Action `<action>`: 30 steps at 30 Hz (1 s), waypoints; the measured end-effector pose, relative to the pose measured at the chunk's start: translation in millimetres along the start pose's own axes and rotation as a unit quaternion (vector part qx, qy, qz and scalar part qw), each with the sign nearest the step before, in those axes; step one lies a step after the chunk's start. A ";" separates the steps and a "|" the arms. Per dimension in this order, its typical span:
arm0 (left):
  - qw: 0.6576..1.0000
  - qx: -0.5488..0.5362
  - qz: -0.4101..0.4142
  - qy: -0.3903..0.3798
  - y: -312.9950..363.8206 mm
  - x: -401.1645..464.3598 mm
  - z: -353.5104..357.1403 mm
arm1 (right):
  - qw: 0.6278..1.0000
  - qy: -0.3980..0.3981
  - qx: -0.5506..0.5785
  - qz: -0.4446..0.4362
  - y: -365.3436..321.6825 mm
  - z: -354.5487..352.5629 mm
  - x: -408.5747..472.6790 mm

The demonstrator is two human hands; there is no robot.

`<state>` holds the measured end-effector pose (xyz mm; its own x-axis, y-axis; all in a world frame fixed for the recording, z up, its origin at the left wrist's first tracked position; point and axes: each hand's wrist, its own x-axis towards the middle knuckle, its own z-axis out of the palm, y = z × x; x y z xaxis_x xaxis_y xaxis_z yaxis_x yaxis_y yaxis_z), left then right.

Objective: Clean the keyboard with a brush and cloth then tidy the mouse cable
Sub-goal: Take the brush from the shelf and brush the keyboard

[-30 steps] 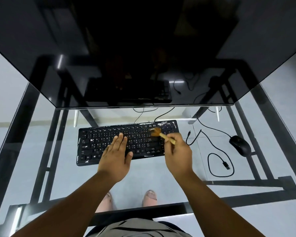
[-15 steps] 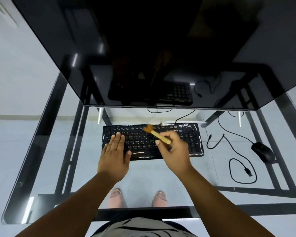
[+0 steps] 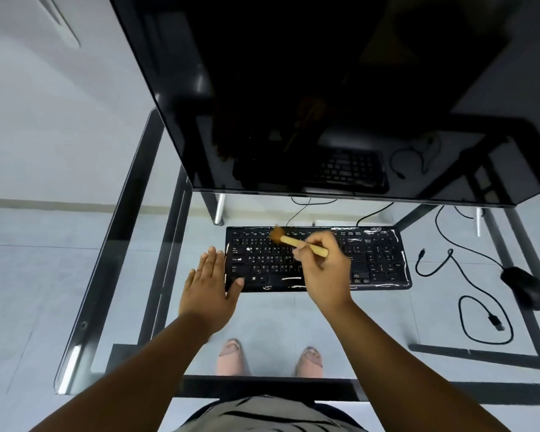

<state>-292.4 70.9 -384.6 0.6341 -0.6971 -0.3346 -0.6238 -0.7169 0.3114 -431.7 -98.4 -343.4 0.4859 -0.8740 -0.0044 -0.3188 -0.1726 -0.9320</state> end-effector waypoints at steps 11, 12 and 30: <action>0.997 0.051 0.049 -0.040 -23.5 -0.5 3.3 | 0.995 -0.087 -0.037 -0.009 -1.6 11.4 -8.2; 0.996 0.054 0.051 -0.040 -23.5 -0.5 2.8 | 0.994 -0.073 -0.079 -0.023 0.1 11.7 -8.8; 0.995 0.059 0.065 -0.049 -30.0 -2.5 0.7 | 0.985 -0.111 -0.077 -0.107 -14.9 29.6 -26.8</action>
<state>-275.6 94.2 -393.7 0.5007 -0.7757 -0.3842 -0.7507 -0.6101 0.2534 -415.8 -58.9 -340.1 0.7155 -0.6925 0.0921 -0.3010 -0.4245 -0.8539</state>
